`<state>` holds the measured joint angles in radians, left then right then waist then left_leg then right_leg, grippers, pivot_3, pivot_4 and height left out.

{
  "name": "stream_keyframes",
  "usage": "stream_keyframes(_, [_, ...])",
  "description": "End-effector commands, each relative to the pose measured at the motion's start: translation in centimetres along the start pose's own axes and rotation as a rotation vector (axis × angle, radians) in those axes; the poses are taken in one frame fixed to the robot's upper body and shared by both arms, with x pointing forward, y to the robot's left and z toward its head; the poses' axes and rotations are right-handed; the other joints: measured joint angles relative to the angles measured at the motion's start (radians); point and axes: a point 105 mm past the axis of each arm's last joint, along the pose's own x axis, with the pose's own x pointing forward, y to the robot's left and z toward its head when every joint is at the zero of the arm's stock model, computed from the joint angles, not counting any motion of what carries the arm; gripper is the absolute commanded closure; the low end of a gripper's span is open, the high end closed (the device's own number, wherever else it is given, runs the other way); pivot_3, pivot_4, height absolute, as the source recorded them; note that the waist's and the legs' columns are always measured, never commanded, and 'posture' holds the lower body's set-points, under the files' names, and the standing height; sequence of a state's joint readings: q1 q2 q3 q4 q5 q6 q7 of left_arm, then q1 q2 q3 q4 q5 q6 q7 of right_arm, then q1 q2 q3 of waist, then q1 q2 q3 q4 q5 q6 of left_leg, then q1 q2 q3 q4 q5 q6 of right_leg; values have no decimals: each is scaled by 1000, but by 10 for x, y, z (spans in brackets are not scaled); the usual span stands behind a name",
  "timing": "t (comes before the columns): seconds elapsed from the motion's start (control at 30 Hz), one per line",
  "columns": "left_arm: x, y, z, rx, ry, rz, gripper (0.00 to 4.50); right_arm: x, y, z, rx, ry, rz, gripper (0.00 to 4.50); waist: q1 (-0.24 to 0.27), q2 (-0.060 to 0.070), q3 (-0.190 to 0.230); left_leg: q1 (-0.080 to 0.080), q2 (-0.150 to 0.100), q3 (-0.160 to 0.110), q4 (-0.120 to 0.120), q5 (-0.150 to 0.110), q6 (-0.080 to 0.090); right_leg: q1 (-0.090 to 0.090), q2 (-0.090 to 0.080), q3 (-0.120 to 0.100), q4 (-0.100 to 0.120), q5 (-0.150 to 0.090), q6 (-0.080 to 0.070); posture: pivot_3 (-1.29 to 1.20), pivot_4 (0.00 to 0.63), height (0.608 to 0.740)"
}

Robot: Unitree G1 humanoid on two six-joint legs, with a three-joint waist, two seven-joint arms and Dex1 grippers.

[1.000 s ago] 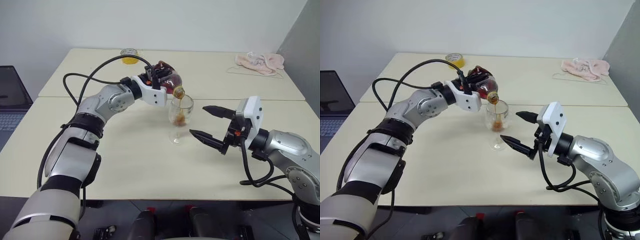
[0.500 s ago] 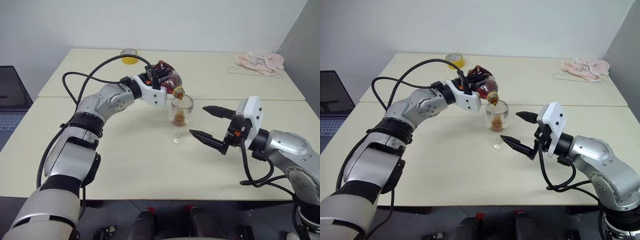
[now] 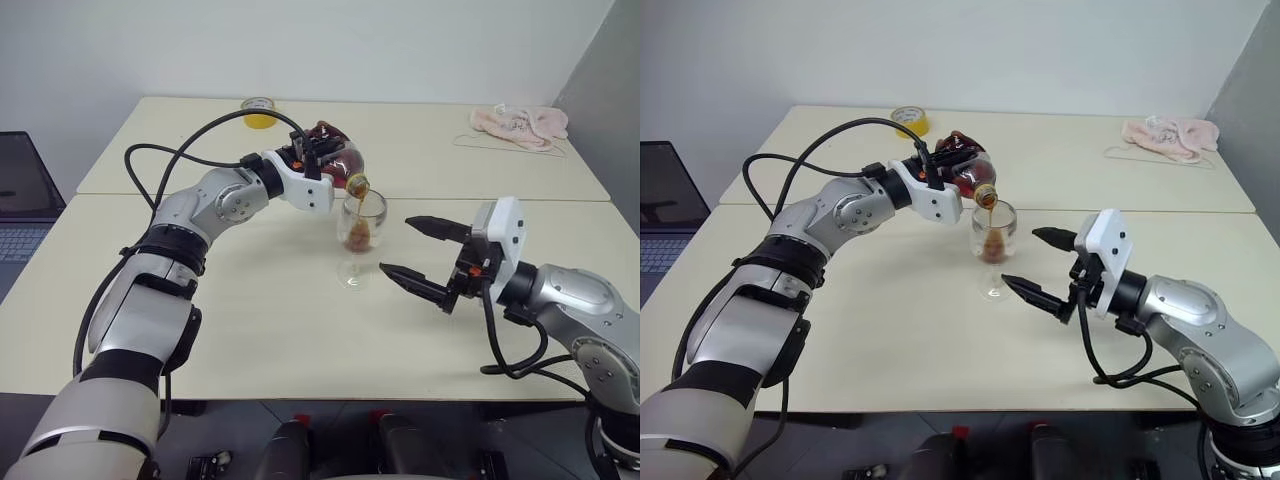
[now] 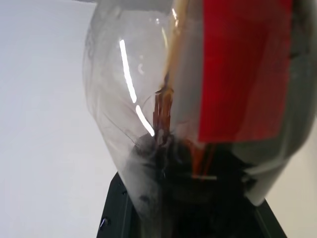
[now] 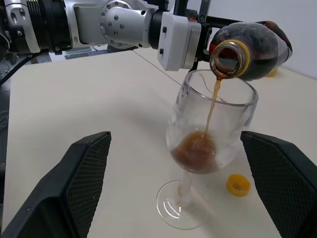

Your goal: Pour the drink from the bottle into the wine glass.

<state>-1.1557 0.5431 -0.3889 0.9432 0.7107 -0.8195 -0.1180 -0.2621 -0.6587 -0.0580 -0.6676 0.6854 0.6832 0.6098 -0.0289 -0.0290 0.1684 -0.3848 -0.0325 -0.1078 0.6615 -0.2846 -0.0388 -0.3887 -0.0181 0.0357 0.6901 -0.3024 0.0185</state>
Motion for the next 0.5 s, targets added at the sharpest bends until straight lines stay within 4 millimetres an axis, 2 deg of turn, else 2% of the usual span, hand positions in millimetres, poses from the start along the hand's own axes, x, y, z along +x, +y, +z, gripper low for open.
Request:
stream_keyframes(0.03, [3, 27, 7, 51, -38, 74, 3736, -2, 4, 10, -53, -40, 8, 0, 0, 0, 0, 0, 0, 0, 0, 0, 0, 0, 0, 0, 0, 0, 0, 0, 150, 740])
stream_keyframes(0.5, [1, 24, 1, -139, 1, 78, 3736, -1, 6, 9, -53, -46, 10, 0, -2, 0, 0, 0, 0, 0, 0, 0, 0, 0, 0, 0, 0, 0, 0, 0, 150, 740])
